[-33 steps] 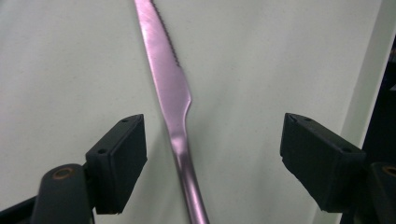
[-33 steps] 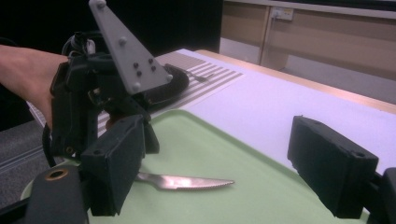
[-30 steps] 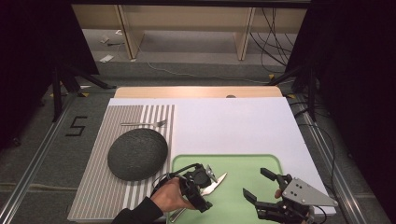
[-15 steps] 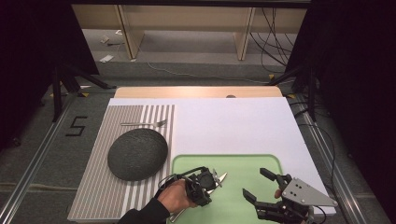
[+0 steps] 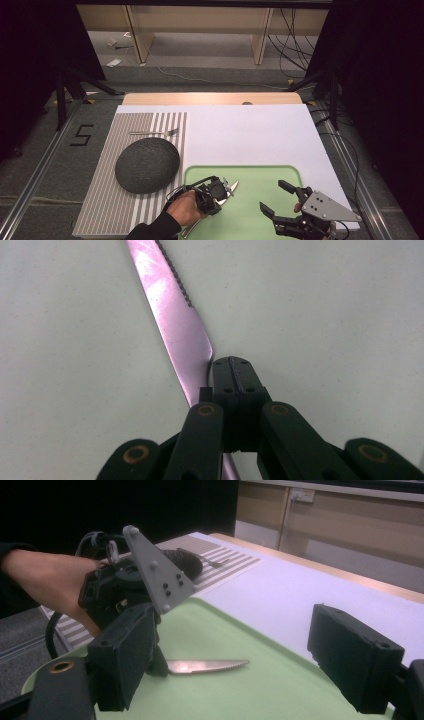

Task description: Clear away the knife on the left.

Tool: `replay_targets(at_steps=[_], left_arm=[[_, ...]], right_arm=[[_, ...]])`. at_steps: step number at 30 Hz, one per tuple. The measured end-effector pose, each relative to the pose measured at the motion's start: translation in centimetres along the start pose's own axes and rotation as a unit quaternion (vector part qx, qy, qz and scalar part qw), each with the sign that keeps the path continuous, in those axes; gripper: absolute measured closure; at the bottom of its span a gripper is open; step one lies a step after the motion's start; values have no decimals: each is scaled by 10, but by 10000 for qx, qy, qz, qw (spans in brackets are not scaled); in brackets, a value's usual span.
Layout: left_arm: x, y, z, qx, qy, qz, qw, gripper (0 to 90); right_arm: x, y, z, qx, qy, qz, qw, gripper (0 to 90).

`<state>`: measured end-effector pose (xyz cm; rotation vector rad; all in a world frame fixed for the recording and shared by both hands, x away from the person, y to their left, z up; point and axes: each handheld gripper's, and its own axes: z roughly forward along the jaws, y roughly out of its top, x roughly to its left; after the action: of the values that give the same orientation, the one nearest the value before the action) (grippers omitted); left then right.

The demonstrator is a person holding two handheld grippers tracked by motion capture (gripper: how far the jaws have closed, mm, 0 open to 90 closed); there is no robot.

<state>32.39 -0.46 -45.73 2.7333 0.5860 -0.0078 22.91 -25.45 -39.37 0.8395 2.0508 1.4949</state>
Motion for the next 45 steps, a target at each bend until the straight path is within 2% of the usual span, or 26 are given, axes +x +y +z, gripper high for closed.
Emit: replay_targets(at_steps=[2,11,20,24,29,33,36,40,45], left_arm=[[1,0,0,18,-3,17,10000,895],[8,-5,-1,-90,56,-223,9997,895],[13,-11,-4,-57,155,-272,9995,896],[16,-15,-6,-47,175,-347,9992,896],[19,-19,-7,-19,328,-472,9983,896],[22,-23,-9,-18,300,-552,9980,896],[22,-24,-10,0,331,-547,9980,896],[15,-25,-11,166,521,-473,9974,897],[16,-32,-13,158,484,-558,9971,897]], right_arm=[[0,0,0,4,-5,-11,10000,200],[0,0,0,18,-4,12,10000,201],[0,0,0,23,-27,-1,10000,202],[0,0,0,14,-19,-1,10000,202],[1,0,0,11,-21,-16,10000,202],[1,0,0,5,-21,-14,10000,203],[1,0,0,11,-23,-13,10000,203],[0,0,-1,5,-31,-13,10000,203],[0,0,-1,1,-20,-8,10000,203]])
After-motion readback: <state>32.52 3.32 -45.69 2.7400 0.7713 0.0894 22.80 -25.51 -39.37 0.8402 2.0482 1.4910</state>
